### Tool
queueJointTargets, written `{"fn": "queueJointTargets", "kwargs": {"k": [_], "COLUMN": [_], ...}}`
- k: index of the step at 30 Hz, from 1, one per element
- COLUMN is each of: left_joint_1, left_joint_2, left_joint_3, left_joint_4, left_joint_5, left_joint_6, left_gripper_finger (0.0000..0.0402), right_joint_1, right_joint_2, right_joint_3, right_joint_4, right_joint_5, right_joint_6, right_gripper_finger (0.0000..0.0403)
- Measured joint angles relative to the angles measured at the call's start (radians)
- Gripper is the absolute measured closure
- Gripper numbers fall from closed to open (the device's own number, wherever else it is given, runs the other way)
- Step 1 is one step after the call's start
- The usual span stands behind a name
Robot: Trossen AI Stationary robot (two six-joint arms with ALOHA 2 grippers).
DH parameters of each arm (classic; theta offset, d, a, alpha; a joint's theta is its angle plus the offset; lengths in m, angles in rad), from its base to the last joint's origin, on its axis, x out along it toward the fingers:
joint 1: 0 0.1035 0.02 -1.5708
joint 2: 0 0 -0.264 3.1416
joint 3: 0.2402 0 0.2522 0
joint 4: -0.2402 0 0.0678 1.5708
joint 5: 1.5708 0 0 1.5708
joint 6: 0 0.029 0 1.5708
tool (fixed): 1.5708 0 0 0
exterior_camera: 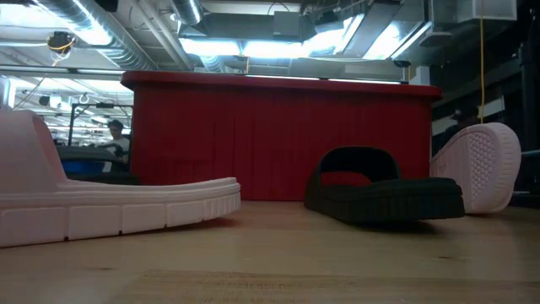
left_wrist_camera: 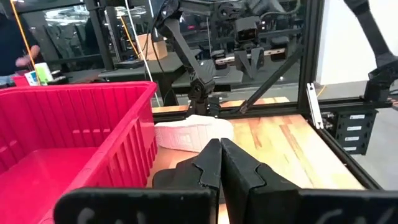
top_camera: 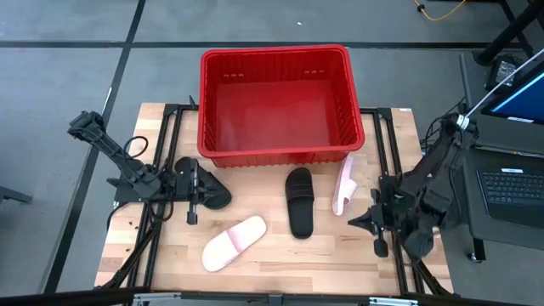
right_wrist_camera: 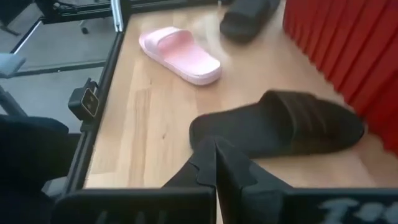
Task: Pick and place slides into bin
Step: Put the right pink slipper into the red bin
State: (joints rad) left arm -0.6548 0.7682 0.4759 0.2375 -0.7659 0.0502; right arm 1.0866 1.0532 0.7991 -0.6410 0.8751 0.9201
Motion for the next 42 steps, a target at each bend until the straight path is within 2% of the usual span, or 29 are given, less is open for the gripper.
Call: {"fn": "queueJointTargets", "kwargs": {"k": [4,8,14,21,25,30,34,42], "left_joint_1": [0.000,0.000,0.000,0.000,0.000,0.000,0.000,0.000], "left_joint_2": [0.020,0.051,0.098,0.133,0.138,0.138,0.138,0.138], "left_joint_3": [0.000,0.000,0.000,0.000,0.000,0.000,0.000,0.000], "left_joint_4": [0.009,0.044,0.091,0.127,0.134,0.138,0.155,0.156], "left_joint_5": [0.000,0.011,0.066,0.087,0.087,0.087,0.087,0.086], "left_joint_6": [-0.011,-0.011,-0.011,0.014,0.016,0.015,0.016,0.016], "left_gripper_finger": [0.0400,0.0400,0.0400,0.0400,0.0400,0.0400,0.0400,0.0400], "right_joint_1": [0.046,0.077,0.131,0.180,0.159,0.112,0.082,0.025], "right_joint_2": [0.067,0.149,0.311,0.465,0.525,0.568,0.587,0.588], "right_joint_3": [0.057,0.161,0.293,0.308,0.308,0.307,0.307,0.307], "right_joint_4": [-0.076,-0.225,-0.414,-0.524,-0.560,-0.648,-0.648,-0.655], "right_joint_5": [0.020,0.017,-0.004,-0.004,0.022,-0.017,-0.025,-0.139], "right_joint_6": [0.160,0.309,0.528,0.838,0.885,0.992,1.010,1.065], "right_gripper_finger": [0.0403,0.0403,0.0403,0.0403,0.0403,0.0395,0.0381,0.0350]}}
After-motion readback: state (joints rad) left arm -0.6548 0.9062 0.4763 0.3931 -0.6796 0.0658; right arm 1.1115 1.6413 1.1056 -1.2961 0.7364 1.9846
